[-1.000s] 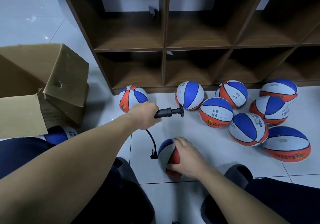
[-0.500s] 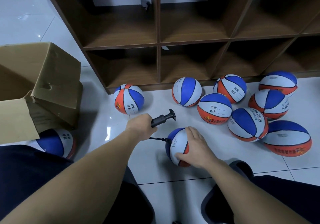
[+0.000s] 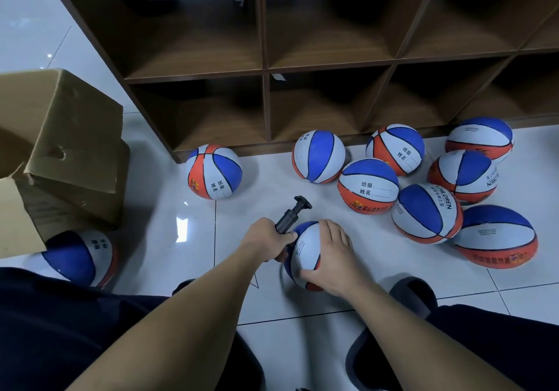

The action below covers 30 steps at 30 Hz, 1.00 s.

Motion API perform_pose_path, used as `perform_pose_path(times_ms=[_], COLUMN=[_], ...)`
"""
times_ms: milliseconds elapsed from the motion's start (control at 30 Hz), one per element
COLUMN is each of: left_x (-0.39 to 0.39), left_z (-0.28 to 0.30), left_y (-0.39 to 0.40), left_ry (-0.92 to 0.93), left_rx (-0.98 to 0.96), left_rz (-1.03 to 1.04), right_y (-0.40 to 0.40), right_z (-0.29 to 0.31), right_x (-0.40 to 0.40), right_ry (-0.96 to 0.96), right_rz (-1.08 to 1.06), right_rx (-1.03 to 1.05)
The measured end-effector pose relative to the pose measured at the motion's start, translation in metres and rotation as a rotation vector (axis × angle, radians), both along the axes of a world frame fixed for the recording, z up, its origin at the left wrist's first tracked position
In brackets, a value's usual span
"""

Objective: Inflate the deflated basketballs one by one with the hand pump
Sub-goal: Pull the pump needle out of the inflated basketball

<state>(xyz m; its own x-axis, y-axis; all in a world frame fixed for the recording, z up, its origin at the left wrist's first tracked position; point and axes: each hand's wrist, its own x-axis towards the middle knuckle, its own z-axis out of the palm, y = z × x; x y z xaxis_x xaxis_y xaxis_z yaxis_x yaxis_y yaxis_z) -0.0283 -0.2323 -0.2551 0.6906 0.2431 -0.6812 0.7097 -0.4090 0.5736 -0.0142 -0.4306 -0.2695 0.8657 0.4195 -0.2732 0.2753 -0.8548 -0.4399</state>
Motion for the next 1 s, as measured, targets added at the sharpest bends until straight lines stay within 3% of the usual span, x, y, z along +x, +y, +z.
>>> perform_pose_path(times_ms=[233, 533, 833, 900, 1000], left_x=[0.009, 0.015, 0.03, 0.025, 0.015], left_z=[0.002, 0.022, 0.141, 0.174, 0.215], left_y=[-0.007, -0.015, 0.049, 0.06, 0.068], left_ry=[-0.003, -0.186, -0.152, -0.153, -0.195], left_rx=[0.039, 0.402, 0.669, 0.751, 0.724], left_rz=[0.04, 0.002, -0.509, -0.61, -0.645], right_y=[-0.001, -0.006, 0.001, 0.006, 0.023], right_z=[-0.01, -0.019, 0.015, 0.047, 0.113], right_x=[0.005, 0.01, 0.022, 0.032, 0.047], right_ry=[-0.024, 0.014, 0.111, 0.112, 0.05], right_rz=[-0.012, -0.09, -0.041, -0.078, -0.122], right_rx=[-0.007, -0.043, -0.002, 0.12, 0.383])
